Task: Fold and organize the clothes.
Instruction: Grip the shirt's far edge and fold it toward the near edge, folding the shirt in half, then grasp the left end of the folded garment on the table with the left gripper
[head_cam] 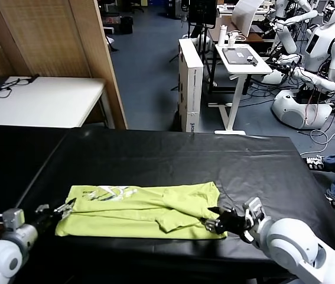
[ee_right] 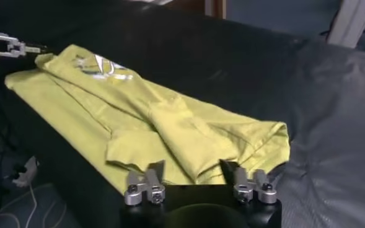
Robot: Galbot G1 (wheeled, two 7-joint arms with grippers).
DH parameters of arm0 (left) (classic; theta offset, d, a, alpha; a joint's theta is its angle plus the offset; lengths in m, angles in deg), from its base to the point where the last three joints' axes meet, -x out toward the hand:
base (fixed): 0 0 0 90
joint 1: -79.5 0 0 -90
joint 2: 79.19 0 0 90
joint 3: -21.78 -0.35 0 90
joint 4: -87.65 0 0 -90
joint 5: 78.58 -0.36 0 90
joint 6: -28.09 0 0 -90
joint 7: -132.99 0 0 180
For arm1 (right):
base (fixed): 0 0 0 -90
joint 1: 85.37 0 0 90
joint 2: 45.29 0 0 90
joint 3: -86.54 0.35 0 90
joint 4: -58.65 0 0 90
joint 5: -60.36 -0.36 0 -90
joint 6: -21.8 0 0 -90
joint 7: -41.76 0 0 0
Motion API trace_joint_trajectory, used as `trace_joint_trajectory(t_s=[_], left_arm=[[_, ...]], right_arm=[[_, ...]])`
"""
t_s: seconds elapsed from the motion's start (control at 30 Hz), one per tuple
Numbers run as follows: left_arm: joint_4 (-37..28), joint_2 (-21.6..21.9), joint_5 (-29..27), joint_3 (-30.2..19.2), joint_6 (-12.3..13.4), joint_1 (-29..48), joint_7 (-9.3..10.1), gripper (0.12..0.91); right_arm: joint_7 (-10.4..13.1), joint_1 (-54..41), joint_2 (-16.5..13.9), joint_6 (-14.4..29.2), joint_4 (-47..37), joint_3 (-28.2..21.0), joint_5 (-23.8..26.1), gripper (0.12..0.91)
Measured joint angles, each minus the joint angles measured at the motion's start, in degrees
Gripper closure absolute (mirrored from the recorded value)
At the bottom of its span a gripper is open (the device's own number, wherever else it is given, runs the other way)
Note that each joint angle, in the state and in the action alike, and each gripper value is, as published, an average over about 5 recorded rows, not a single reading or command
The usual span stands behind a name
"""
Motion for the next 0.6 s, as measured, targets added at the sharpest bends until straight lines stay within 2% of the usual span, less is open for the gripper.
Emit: trace_joint_trajectory(t_s=[0.13,0.4,0.6], left_arm=[[-1.88,-1.2,-0.17,-1.44,0.25,3.25,0.87,0.124],[-5.82,-3.34,-2.22,-6.11,1.34,9.65,0.67,0.123],[-8.47,-4.14,-3.17,-9.19,1.35,12.85,0.63,0.123]], right_arm=[[0.28,-1.71,3.0,0.69,-3.42,0.36,1.52,0.119],[2.99,-6.55,9.76,4.61,-10.39,-1.74,3.55,0.118],[2.77,-7.8,12.24,4.97,-14.46,-2.63,4.46,0.118]])
